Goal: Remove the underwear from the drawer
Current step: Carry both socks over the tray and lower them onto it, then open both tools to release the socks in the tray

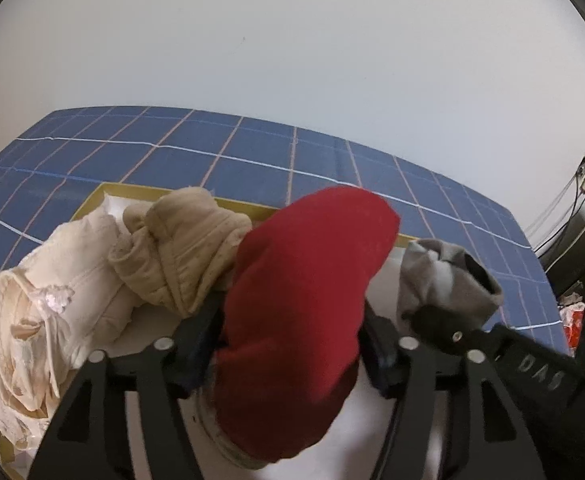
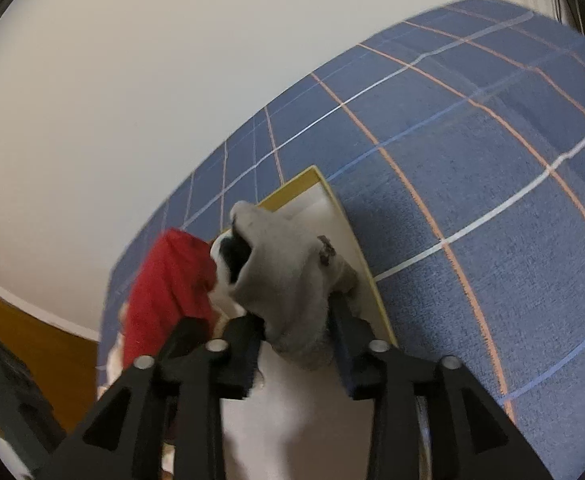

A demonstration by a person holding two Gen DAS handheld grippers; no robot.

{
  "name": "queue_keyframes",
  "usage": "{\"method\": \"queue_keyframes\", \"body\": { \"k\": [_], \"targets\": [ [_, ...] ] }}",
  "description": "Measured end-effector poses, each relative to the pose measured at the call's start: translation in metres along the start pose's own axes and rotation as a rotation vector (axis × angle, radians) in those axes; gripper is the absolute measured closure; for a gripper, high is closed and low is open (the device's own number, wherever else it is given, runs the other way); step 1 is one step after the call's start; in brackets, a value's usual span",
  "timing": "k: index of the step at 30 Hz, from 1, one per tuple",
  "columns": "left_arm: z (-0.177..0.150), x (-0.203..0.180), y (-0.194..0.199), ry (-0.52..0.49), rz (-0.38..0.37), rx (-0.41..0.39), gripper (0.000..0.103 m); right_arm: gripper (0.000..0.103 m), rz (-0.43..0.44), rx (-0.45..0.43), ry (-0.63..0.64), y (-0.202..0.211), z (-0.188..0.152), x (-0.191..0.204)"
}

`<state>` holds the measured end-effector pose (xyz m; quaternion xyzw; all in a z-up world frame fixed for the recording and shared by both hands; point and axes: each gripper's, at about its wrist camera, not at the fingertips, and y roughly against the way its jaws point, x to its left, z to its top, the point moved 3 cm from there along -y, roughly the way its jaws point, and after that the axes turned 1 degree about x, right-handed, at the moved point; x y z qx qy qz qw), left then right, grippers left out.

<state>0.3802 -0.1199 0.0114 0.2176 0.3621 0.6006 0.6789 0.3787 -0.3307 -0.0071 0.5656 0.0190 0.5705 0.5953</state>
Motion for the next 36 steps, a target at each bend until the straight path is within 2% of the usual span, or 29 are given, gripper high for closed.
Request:
{"method": "queue_keyframes", "body": {
  "k": [2, 4, 7, 12, 21, 36],
  "targets": [
    [0.001, 0.001, 0.004, 0.003, 0.021, 0.011, 0.011, 0.051, 0.057, -0.009, -0.025, 0.006, 0.0, -0.004],
    [0.001, 0.002, 0.011, 0.0, 0.059, 0.007, 0.001, 0.042, 0.088, -0.039, -0.023, 0.017, -0.003, -0.004],
    [0.001, -0.005, 0.032, -0.068, 0.057, -0.063, 0.001, 0.041, 0.112, -0.097, -0.007, 0.033, -0.008, 0.001],
    [-0.008, -0.011, 0.054, -0.154, 0.102, -0.083, 0.001, 0.041, 0.115, -0.147, 0.007, 0.057, -0.022, 0.007],
    [-0.037, -0.004, 0.09, -0.193, 0.079, -0.109, 0.0, 0.041, 0.108, -0.177, 0.075, 0.092, -0.064, 0.012],
    [-0.087, 0.015, 0.116, -0.24, 0.129, -0.121, 0.0, 0.041, 0.082, -0.185, 0.09, 0.118, -0.117, -0.007]
  ]
}}
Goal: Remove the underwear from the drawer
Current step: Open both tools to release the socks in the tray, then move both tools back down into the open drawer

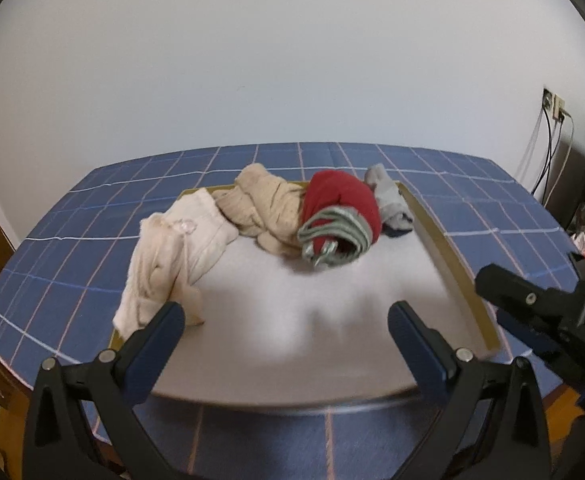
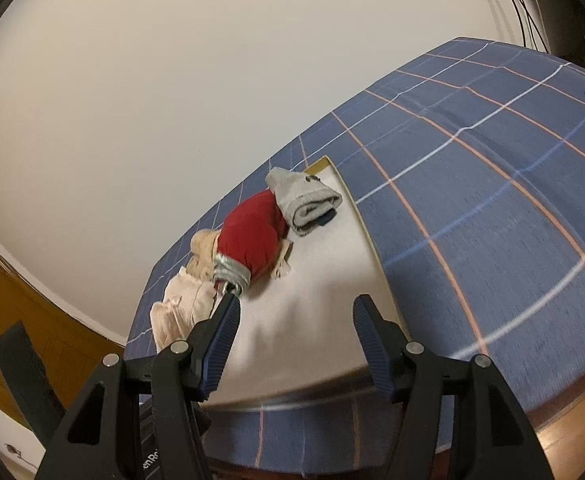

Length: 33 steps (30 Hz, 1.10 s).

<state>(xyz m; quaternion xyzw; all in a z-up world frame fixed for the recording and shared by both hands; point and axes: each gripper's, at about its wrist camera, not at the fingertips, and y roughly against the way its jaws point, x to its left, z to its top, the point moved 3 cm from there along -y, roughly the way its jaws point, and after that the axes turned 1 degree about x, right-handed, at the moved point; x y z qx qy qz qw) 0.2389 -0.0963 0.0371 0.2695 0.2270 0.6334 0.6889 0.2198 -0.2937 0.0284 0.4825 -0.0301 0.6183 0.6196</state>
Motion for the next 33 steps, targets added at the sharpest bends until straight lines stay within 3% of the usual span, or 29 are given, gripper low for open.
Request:
{"method": "queue_keyframes", "body": {
  "k": [12, 25, 33],
  "targets": [
    [-0.043, 0.013, 0.04, -0.041, 0.01, -0.035, 0.0, 0.041, 0.016, 0.001, 0.042, 0.029, -0.047, 0.011],
    [-0.081, 0.015, 0.064, -0.071, -0.048, -0.014, 0.0, 0.042, 0.031, 0.008, 0.054, 0.061, -0.092, 0.006],
    [-0.119, 0.037, 0.069, -0.103, -0.092, 0.035, 0.0, 0.042, 0.007, 0.04, 0.113, 0.072, -0.129, -0.008]
  ]
}}
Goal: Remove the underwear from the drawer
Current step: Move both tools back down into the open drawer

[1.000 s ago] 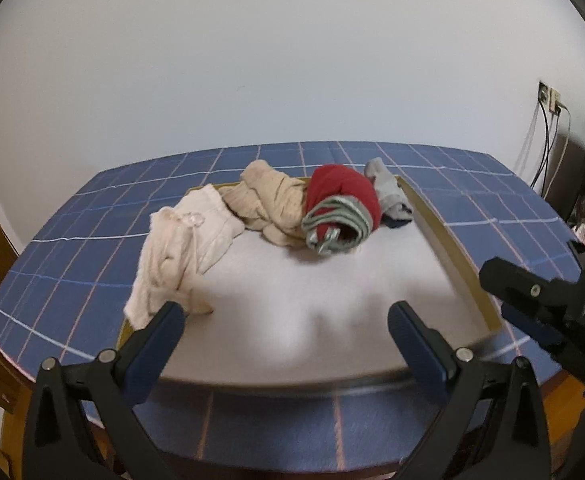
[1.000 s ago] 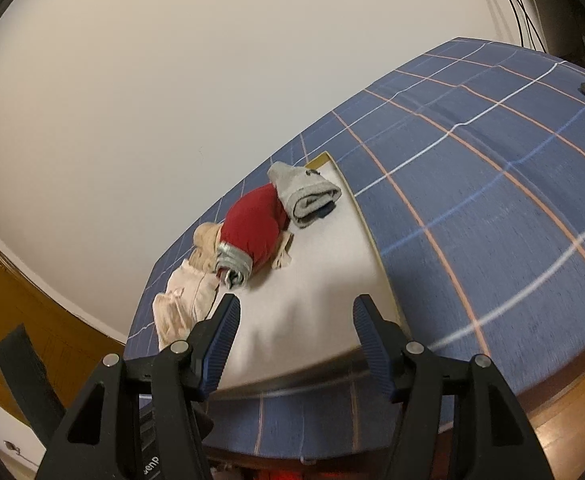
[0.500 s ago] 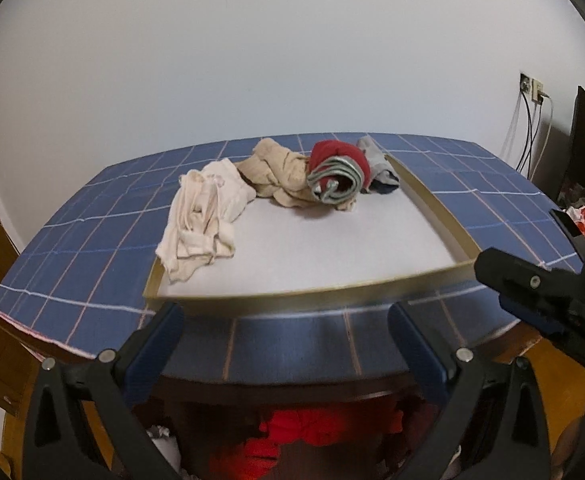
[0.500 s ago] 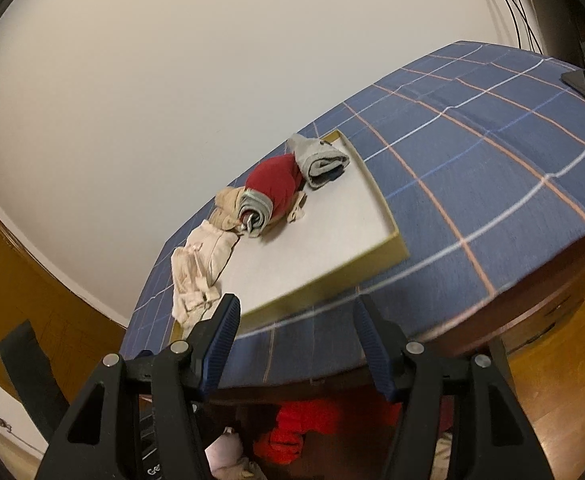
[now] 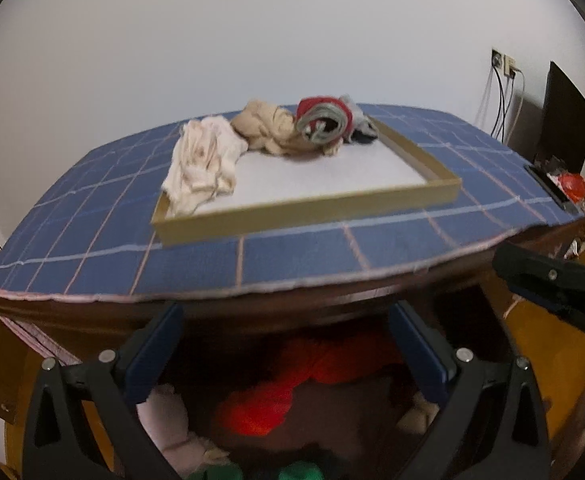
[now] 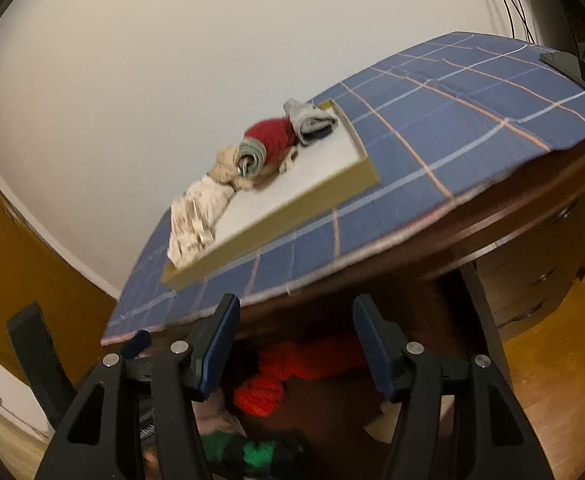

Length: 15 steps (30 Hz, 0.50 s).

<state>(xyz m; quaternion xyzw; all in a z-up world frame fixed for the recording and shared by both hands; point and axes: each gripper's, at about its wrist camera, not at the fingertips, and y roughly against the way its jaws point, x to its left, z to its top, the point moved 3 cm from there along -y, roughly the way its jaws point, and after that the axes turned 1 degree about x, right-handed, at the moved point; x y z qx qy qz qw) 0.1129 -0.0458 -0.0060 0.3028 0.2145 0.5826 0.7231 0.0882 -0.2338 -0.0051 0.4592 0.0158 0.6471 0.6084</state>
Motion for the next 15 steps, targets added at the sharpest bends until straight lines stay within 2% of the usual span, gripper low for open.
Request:
{"method": "queue_keyframes", "body": {
  "k": [6, 15],
  "targets": [
    [-0.03, 0.02, 0.006, 0.006, -0.054, 0.055, 0.0, 0.042, -0.048, 0.029, 0.052, 0.0, -0.034, -0.01],
    [-0.064, 0.053, -0.002, 0.008, -0.089, 0.104, 0.0, 0.042, -0.076, 0.133, 0.077, -0.01, -0.072, -0.03]
  ]
}}
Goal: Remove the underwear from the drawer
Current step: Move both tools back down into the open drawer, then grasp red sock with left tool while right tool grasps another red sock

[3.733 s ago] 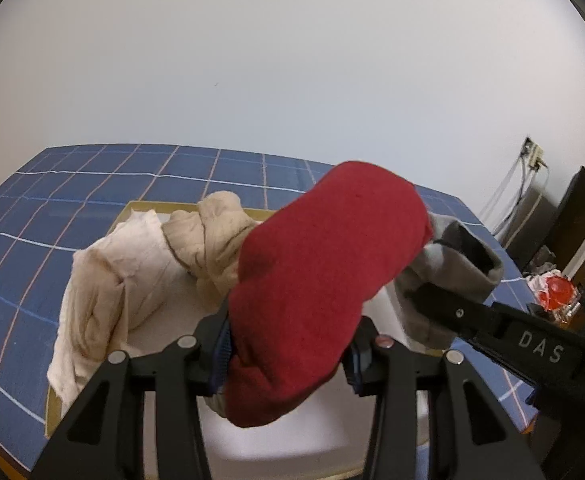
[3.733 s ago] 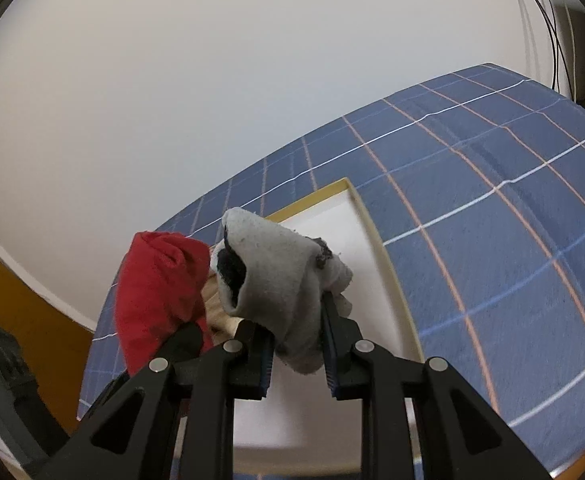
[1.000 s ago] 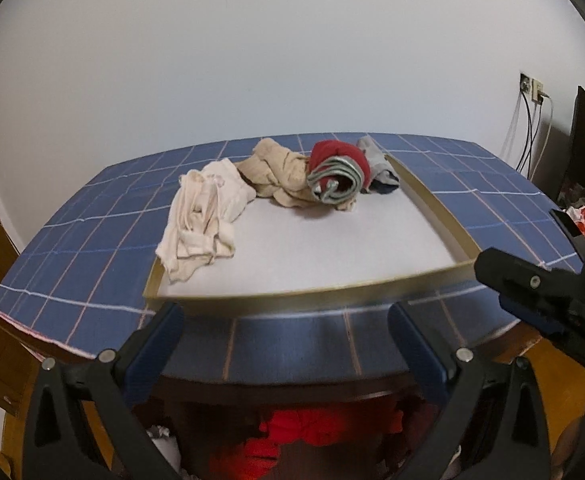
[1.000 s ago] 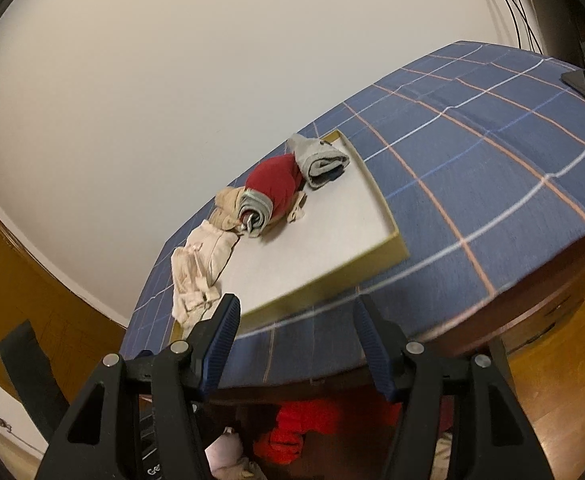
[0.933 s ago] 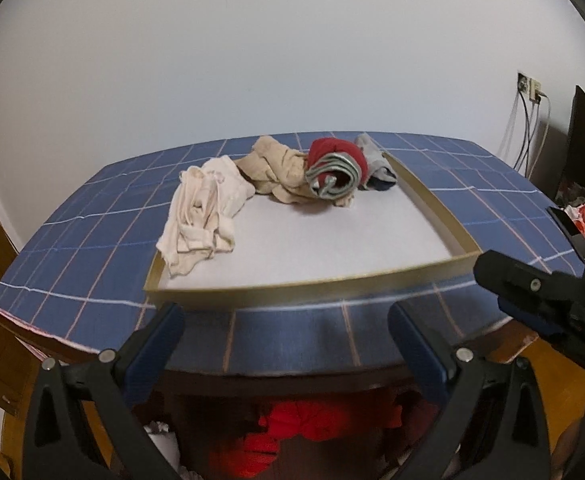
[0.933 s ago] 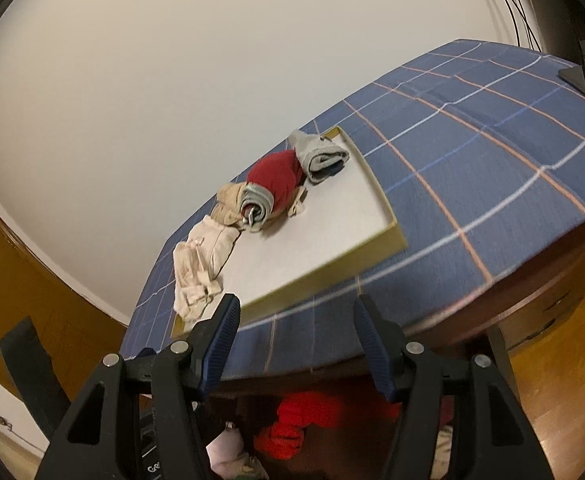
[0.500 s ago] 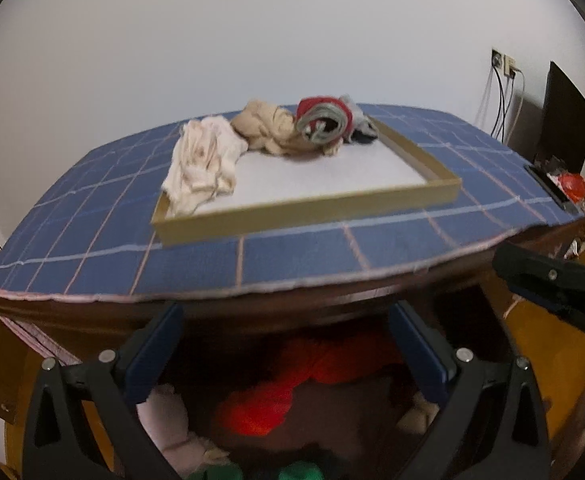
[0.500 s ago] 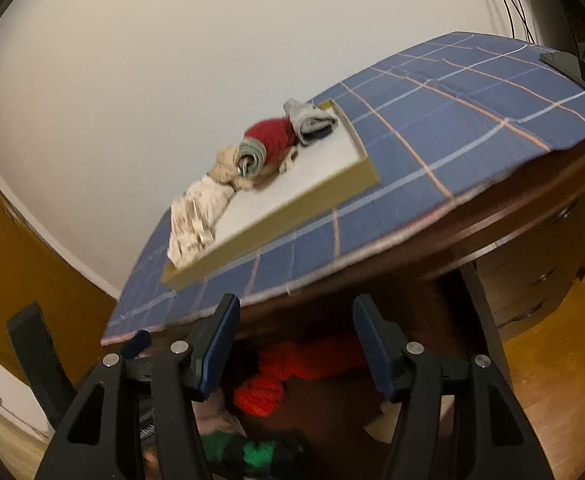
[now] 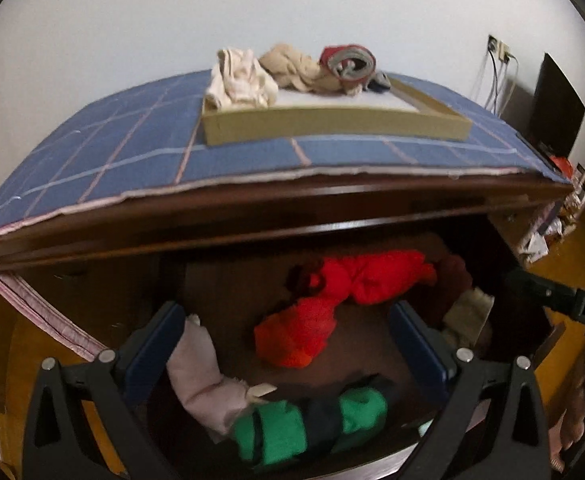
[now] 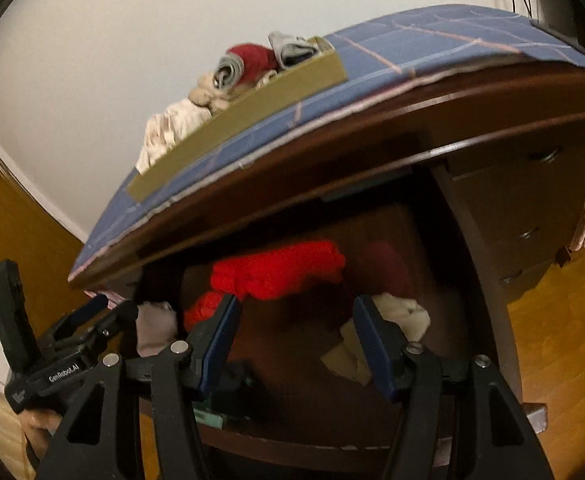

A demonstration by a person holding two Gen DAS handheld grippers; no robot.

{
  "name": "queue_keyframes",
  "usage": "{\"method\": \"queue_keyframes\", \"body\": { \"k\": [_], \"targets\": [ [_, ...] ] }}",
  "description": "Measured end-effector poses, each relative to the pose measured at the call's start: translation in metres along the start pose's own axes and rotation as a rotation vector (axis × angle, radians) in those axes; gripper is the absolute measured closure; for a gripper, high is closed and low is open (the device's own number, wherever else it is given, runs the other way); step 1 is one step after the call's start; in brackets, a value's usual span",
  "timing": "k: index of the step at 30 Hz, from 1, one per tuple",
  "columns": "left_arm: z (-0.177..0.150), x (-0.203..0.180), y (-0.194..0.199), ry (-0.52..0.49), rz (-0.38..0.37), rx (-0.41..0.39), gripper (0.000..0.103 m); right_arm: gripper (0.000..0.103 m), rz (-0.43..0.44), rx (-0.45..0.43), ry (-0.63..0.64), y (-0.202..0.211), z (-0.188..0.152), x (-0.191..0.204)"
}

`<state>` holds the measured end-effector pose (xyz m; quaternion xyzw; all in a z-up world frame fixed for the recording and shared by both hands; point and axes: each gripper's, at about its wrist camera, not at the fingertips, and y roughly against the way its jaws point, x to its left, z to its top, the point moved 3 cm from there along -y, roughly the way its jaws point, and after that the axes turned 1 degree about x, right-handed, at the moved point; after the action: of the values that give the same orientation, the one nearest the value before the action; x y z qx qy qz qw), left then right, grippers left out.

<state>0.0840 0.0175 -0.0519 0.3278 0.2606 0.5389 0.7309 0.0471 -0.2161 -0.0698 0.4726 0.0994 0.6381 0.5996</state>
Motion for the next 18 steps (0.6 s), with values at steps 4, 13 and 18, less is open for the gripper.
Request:
{"method": "queue_keyframes", "body": {
  "k": [4, 13, 18],
  "targets": [
    [-0.007, -0.002, -0.012, -0.111, -0.011, 0.033, 0.0, 0.042, -0.012, 0.026, 0.039, -0.003, -0.006, -0.001],
    [-0.006, -0.011, -0.06, -0.303, -0.073, 0.199, 0.003, 0.042, -0.02, 0.077, 0.1, -0.017, 0.001, 0.006],
    [-0.006, -0.028, -0.082, -0.422, -0.076, 0.275, 0.016, 0.042, -0.036, 0.101, 0.133, -0.023, 0.007, 0.009]
  ]
}}
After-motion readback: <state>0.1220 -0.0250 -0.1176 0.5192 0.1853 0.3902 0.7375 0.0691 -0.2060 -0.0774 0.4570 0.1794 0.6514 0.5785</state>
